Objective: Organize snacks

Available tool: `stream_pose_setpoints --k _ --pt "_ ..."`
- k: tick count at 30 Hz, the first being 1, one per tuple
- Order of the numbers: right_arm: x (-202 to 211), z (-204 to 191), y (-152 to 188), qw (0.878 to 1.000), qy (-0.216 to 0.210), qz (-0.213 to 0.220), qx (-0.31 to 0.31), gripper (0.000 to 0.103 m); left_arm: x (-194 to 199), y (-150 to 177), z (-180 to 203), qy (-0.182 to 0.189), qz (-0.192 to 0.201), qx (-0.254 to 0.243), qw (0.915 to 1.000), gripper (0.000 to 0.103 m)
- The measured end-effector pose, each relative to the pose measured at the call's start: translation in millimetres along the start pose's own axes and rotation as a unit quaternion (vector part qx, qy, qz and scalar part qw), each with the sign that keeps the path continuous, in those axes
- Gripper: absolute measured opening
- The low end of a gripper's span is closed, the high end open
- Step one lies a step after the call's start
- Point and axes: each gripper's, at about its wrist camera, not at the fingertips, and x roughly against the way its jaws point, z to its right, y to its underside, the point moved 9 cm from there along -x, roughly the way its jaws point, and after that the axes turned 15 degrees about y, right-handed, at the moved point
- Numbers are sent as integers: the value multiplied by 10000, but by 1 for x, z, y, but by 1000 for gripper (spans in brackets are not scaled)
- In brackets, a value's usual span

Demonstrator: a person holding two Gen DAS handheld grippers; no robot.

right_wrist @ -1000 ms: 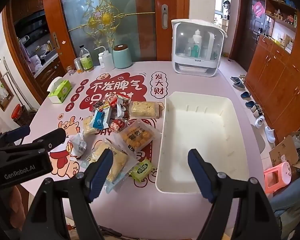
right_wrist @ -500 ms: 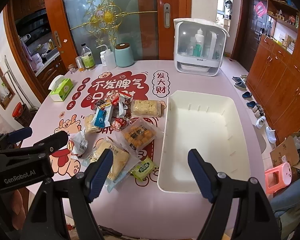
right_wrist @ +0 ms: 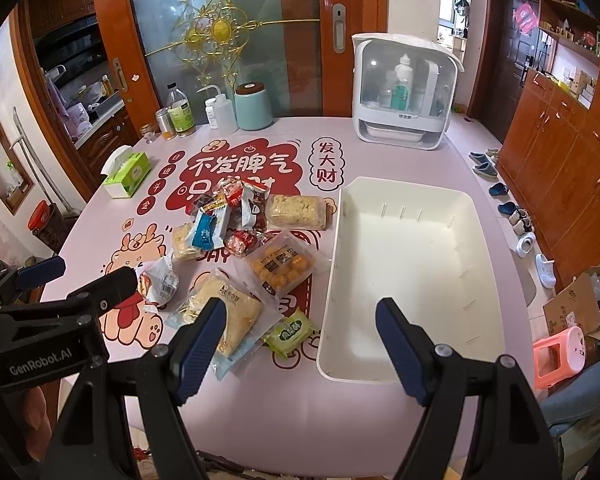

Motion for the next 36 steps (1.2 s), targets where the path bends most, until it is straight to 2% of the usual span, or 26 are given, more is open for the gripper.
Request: stream_pose_setpoints --k 18,36 --pt "0 1 0 10000 -15 4 0 78 -2 7 6 -82 -63 56 9999 102" --pt "2 2 -1 10000 -42 43 -25 78 -4 1 10 -132 -68 2 9999 102"
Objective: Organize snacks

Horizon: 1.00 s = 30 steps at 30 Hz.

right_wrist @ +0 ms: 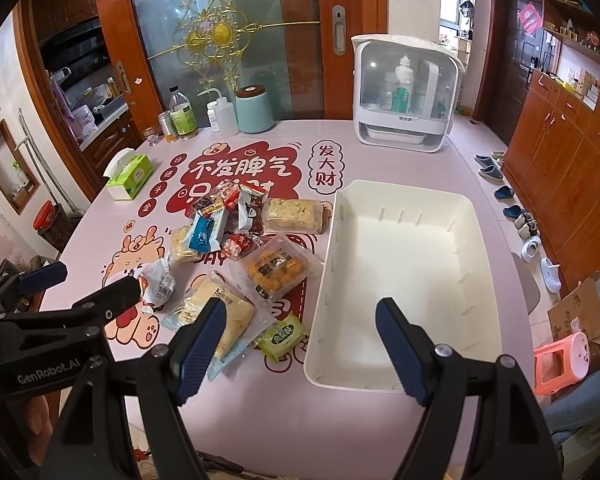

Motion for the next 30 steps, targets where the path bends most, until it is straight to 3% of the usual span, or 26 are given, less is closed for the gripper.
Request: stream_pose_setpoints --k 7,15,23,30 --pt "-1 -4 -8 10000 -75 7 -48 78 5 -8 -12 -140 41 -50 9999 102" --pt "-12 -40 -12 9998 -71 -205 13 78 9 -24 -67 -199 65 104 9997 102" --pt "-37 -76 -11 9978 96 -643 -160 78 -20 -40 -148 -407 -408 49 9983 102" --pt "-69 -102 9 9913 96 -1262 -362 78 -60 -40 -182 -309 -892 -194 9953 102"
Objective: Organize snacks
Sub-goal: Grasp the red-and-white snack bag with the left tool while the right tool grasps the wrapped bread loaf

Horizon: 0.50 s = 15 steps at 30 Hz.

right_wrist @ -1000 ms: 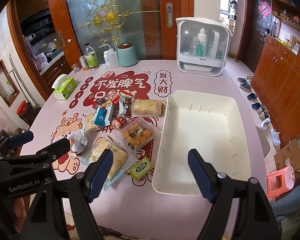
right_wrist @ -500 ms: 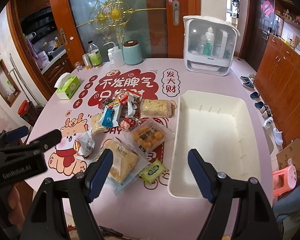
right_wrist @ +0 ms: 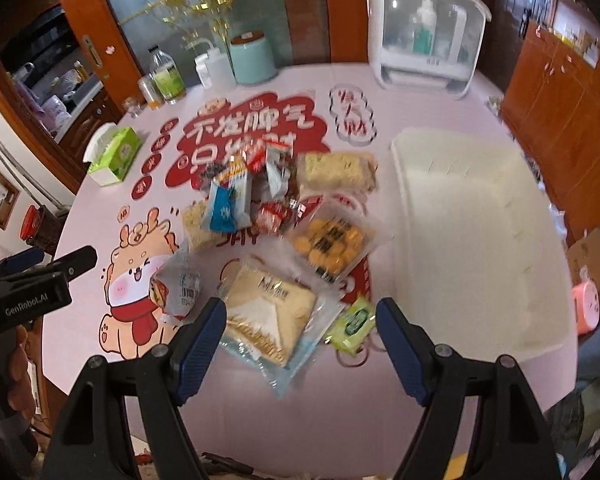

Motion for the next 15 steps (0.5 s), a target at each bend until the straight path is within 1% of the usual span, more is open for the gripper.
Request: stream_pose_setpoints --k 3,6,8,12,15 --pt "-18 -8 8 9997 40 -224 -73 78 -21 2 -2 150 -222 -82 9996 102" --pt "-42 -19 20 9983 -65 -561 -133 78 -45 7 3 399 -499 -105 9979 102" --pt "-53 -24 26 9972 -117 -713 -201 78 -63 12 9 570 -697 -117 9959 102" --pt "-76 -31 36 9950 -240 -920 -310 78 -96 20 21 837 -1048 -93 9909 102" --pt "-91 -30 39 9939 -260 -984 -430 78 -115 25 24 938 -1200 -55 9883 102"
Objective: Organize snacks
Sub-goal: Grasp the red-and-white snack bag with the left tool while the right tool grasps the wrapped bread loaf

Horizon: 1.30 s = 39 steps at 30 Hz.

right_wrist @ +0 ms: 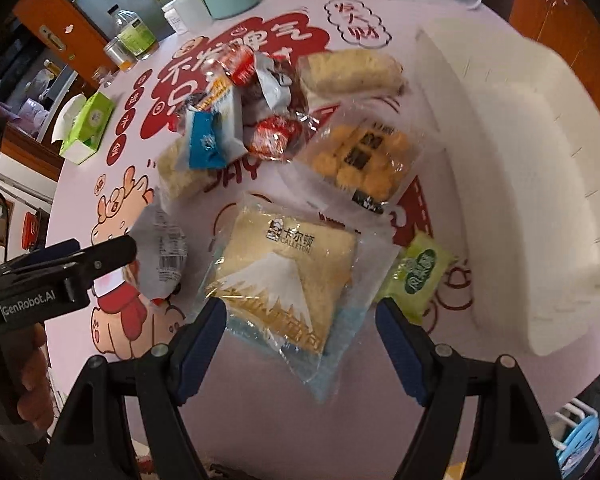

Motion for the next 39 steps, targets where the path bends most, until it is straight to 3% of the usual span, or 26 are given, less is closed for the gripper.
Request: stream_pose_setpoints --k 8,13,16,19,23,28,30,33,34,39 --pt "-45 8 -1 9966 -394 -425 -590 78 -35 4 -15 -23 -300 164 9994 102" --pt "-53 1 -4 9983 -270 -297 -432 80 -51 8 -30 123 -437 468 9979 102" --pt "-56 0 -6 9994 20 -198 -266 80 -59 9 -40 230 -525 686 9960 102" --pt "-59 4 -7 9990 231 -175 -343 87 -66 12 -52 146 -566 797 9951 102" --pt "-69 11 -2 9977 131 -358 -553 99 -75 16 -66 142 -647 937 9934 102" --pt "-70 3 -3 9989 132 -280 -350 101 -82 18 -65 -125 -644 645 9958 100" --pt "-67 -5 -3 9994 81 -260 -212 97 -82 18 -58 -288 -643 450 9965 96" --pt "-62 -10 -2 9996 -113 -230 -108 79 -80 19 -47 -377 -589 126 9975 81" --pt "-59 -12 -3 9996 -216 -190 -75 67 -80 19 -42 -372 -566 13 9977 79" --pt "-48 -10 -8 9993 -332 -30 -151 42 -80 20 -21 -370 -532 -308 9974 60"
